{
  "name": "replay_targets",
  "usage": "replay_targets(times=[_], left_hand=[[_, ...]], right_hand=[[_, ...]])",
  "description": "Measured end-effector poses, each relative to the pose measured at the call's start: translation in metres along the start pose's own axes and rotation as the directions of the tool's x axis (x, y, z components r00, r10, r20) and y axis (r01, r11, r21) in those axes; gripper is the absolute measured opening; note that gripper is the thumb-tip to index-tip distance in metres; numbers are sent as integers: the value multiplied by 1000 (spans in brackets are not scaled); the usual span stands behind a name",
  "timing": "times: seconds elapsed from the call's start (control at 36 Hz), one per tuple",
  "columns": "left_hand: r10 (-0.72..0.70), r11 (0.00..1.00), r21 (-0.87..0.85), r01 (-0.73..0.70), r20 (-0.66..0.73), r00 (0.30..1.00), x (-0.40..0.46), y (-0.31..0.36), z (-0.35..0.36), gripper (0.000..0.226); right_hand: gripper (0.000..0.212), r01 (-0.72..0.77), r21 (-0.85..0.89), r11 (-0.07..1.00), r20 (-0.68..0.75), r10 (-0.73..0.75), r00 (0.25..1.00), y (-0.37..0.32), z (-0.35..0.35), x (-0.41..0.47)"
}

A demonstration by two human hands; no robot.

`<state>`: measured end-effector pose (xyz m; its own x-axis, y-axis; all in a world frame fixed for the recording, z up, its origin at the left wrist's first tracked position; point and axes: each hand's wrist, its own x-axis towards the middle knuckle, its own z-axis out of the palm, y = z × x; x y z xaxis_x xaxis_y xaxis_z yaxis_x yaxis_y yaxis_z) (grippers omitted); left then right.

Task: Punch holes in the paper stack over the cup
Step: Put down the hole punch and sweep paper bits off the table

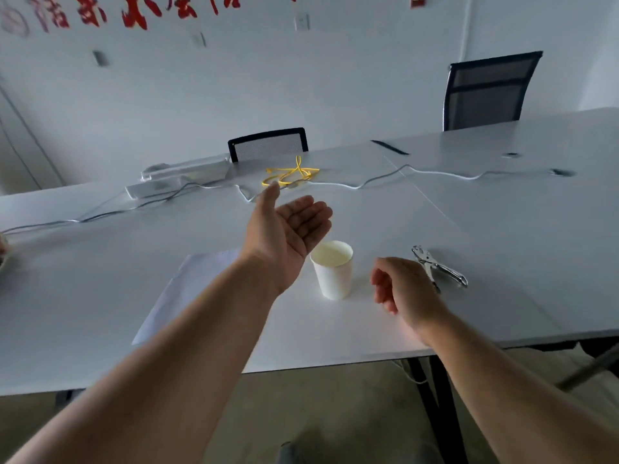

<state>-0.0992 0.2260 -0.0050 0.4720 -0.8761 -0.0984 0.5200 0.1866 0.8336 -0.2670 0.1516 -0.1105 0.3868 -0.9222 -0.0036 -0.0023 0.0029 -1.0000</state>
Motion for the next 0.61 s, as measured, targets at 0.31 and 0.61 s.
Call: replay_targets(times=[0.31, 0.61], left_hand=[[231, 564, 720, -404, 332, 914, 33, -38, 8, 62], [199, 397, 767, -504, 464, 863, 31, -45, -14, 62]], right_hand=[[37, 57, 28, 998, 44, -58, 997, -4, -2, 1], [38, 70, -67, 995, 73, -65, 995, 3, -2, 0]])
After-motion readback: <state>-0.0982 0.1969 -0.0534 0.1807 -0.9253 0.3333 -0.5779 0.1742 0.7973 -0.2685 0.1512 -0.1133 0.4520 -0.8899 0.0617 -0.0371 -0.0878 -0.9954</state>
